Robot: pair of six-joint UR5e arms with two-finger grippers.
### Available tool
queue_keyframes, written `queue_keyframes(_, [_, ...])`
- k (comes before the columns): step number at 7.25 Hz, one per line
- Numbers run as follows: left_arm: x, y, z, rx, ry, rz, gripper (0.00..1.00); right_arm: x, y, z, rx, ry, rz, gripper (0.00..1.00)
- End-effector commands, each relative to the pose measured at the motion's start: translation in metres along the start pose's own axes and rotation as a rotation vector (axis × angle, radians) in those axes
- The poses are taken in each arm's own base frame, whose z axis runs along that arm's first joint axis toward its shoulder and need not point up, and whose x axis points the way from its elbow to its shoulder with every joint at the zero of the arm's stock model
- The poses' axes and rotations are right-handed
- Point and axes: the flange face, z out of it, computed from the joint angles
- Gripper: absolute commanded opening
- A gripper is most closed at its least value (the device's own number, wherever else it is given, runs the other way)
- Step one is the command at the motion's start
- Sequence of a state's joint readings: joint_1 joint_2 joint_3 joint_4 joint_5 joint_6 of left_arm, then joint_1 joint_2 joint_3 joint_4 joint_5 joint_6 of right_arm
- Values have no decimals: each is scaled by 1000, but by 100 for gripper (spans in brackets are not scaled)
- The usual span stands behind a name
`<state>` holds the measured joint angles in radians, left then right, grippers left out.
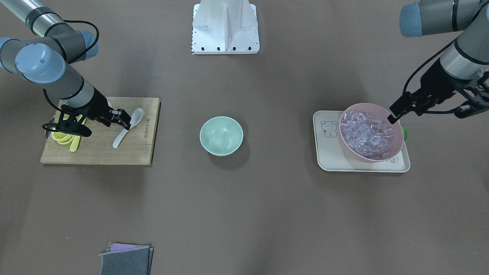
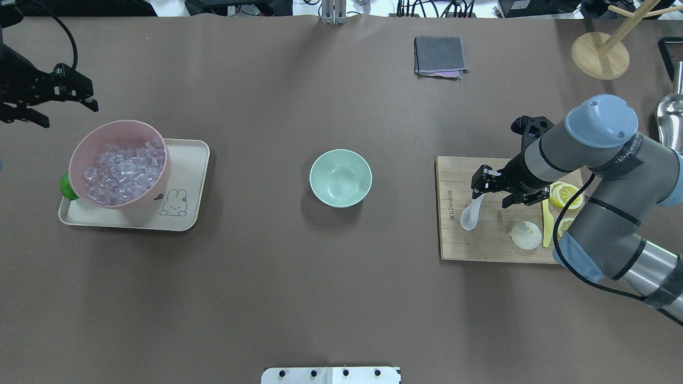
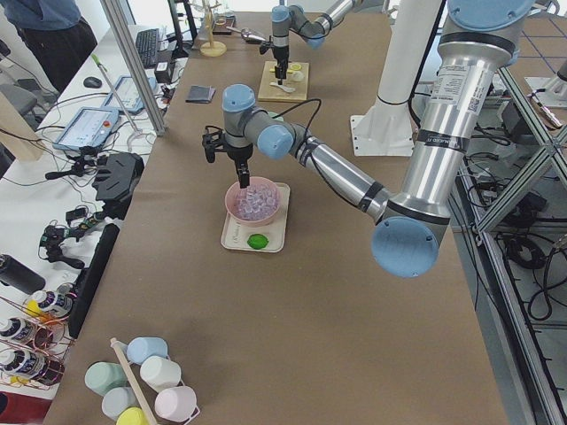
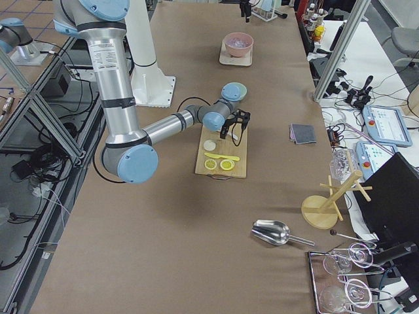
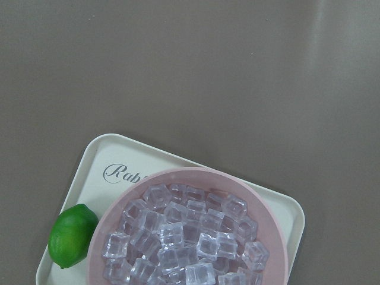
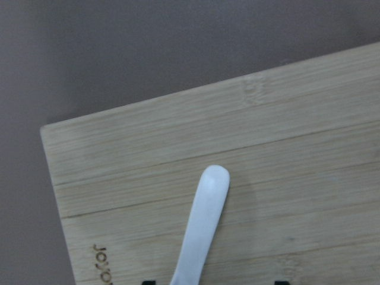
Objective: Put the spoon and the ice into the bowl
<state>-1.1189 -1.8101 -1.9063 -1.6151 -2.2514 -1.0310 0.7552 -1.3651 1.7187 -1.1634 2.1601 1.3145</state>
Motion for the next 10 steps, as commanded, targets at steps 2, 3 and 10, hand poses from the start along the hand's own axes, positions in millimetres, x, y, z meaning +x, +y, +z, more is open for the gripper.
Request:
queue_keyframes(2, [-1,2,-2,3,2,0,97,-12,8,13,19,13,25,63])
queue_keyframes(3, [-2,2,-2,3,2,0,97,-18,12,14,15,10,25,49])
queue_keyframes(10, [-1,0,-1,1,2,-1,97,-67,1,-18,41,-55,69,0])
